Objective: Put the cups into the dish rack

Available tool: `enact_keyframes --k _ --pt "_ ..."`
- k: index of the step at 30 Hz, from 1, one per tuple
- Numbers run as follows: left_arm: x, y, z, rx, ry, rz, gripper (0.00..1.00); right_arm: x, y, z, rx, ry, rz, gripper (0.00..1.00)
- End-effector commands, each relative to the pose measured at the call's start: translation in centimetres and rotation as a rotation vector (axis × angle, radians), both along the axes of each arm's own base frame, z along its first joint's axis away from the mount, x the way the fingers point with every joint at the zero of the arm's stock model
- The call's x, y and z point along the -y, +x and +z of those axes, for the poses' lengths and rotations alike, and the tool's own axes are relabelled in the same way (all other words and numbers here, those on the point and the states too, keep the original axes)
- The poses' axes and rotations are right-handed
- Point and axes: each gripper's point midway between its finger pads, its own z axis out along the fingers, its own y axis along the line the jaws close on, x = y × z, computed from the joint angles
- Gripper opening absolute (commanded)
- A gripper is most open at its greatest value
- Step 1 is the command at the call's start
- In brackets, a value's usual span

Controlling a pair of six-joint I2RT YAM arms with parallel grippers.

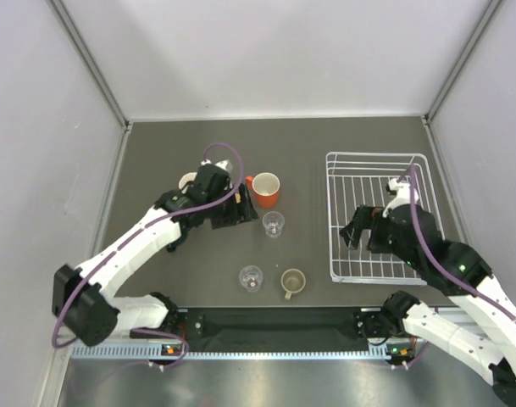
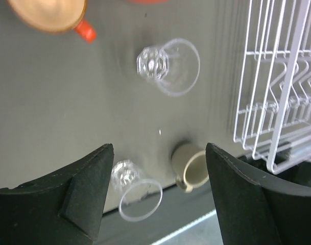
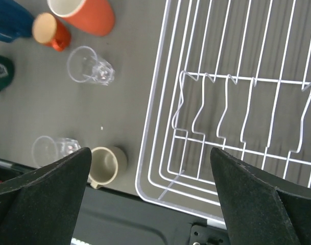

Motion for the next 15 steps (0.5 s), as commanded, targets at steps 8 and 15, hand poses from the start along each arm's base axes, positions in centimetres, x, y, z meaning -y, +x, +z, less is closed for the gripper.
enact_keyframes --k 8,15 --pt "1.5 4.9 -2.2 0.069 0.199 0.117 0.75 -2.6 0.3 0.5 -0.046 0.012 0.091 1.00" --pt "2.7 6.2 -4.9 0.025 0.248 0.123 0.69 -2.6 -0.2 0.8 -0.034 0.046 0.103 1.00"
